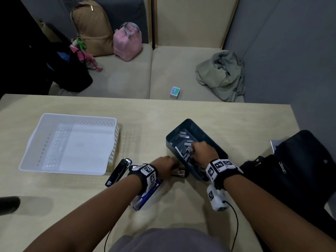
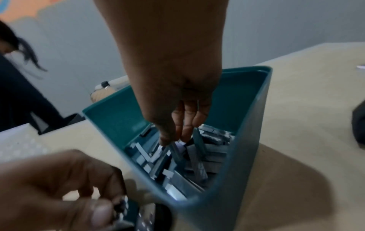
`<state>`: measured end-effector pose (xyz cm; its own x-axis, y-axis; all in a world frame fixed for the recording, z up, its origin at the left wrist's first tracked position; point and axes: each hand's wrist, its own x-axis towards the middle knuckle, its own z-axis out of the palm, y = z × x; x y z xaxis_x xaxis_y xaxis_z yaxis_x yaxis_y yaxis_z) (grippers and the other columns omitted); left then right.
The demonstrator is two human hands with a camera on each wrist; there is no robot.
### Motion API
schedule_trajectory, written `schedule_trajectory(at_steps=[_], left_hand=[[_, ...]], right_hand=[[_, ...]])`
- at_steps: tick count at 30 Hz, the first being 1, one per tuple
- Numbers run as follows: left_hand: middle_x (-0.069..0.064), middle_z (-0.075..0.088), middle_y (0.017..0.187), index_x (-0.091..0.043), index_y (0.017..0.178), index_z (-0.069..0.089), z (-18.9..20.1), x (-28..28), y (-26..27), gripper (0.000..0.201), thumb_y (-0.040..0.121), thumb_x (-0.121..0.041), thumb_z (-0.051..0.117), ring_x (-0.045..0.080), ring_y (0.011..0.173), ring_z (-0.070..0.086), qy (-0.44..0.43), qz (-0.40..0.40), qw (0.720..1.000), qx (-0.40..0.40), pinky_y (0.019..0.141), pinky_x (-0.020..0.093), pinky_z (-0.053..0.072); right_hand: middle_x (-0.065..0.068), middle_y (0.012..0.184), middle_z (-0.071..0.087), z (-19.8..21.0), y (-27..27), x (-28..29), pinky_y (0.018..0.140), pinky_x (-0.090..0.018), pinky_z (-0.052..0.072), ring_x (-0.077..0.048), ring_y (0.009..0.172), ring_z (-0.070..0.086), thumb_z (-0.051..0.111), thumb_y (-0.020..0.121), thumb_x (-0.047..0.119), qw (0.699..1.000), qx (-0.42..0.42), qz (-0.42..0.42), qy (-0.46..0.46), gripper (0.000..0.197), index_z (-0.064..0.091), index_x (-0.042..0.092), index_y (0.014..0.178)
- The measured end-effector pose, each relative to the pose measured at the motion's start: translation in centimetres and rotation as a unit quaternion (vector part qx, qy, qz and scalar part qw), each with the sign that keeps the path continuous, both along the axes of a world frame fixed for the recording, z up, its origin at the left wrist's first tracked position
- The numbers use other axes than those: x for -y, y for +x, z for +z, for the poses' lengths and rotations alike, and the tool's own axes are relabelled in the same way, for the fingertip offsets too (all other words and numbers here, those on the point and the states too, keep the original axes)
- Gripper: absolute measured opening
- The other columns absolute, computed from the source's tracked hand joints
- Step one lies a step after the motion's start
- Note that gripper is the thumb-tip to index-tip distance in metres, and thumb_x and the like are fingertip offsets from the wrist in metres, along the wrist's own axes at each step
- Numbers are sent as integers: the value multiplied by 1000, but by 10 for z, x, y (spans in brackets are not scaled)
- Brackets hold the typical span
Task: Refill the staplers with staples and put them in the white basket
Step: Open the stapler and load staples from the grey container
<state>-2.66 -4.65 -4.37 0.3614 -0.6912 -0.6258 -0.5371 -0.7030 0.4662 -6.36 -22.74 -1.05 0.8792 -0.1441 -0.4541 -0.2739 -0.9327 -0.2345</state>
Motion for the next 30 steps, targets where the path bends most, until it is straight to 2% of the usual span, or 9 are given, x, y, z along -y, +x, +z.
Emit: schedule_trajectory(at_steps=[3,7,10,12,16,19,25,27,30], left_hand=[[12,67,106,-14,106,68,-4,0,-1,33,90,-41,58,31,96,61,-4,33,999,-17,82,35,45],[7,69,106,-22,103,70,-4,1,-4,38,86,-53,57,28,96,62,1,50,999,-7,85,33,47],[8,67,106,-25,100,72,-5,4,-7,37,85,-55,56,27,100,58,11,45,999,9,88,35,44],[11,64,110,-25,101,72,-6,5,-10,37,85,-54,54,29,107,54,20,46,998,24,91,37,41],[17,53,120,-23,116,67,-4,6,-16,42,89,-52,52,34,114,48,28,40,999,17,96,36,37],[16,53,123,-30,123,64,-3,3,-13,42,90,-53,52,35,114,50,19,45,998,-30,99,36,38],[14,66,119,-10,118,66,2,4,-9,32,90,-12,52,29,109,59,-4,51,992,-119,93,31,44],[15,67,118,-7,118,66,2,2,-7,37,85,-2,49,27,104,61,-6,41,991,-131,86,27,44],[10,69,116,-10,118,68,5,-3,-5,37,86,-1,52,23,100,61,-25,32,989,-141,86,24,44]], right_hand=[[-2,78,64,2,2,8,64,-30,49,-25,75,64,63,84,10,990,-2,-88,113,10,61,19,90],[10,62,50,10,3,18,64,-22,44,-10,63,56,60,87,7,978,10,-114,175,17,72,12,98],[3,61,58,10,-2,26,80,-37,58,-28,81,70,67,82,6,967,-12,-132,215,12,71,17,85],[-3,65,64,11,-6,30,84,-43,58,-28,82,71,74,79,9,963,-14,-139,231,11,69,19,81],[-2,72,63,15,-14,31,67,-28,52,-15,69,61,79,74,11,963,6,-148,227,15,67,19,77],[3,74,69,17,-21,30,69,-23,50,-12,75,64,82,73,12,966,23,-139,217,20,66,23,67],[12,74,67,29,-29,26,61,-15,47,-4,69,62,86,68,14,960,58,-167,215,17,71,19,74],[4,72,70,41,-30,22,55,-10,46,2,58,63,85,69,9,937,95,-200,269,17,71,11,78],[-7,77,76,67,-33,6,60,-20,55,-11,68,74,82,73,4,890,146,-229,367,20,69,7,87]])
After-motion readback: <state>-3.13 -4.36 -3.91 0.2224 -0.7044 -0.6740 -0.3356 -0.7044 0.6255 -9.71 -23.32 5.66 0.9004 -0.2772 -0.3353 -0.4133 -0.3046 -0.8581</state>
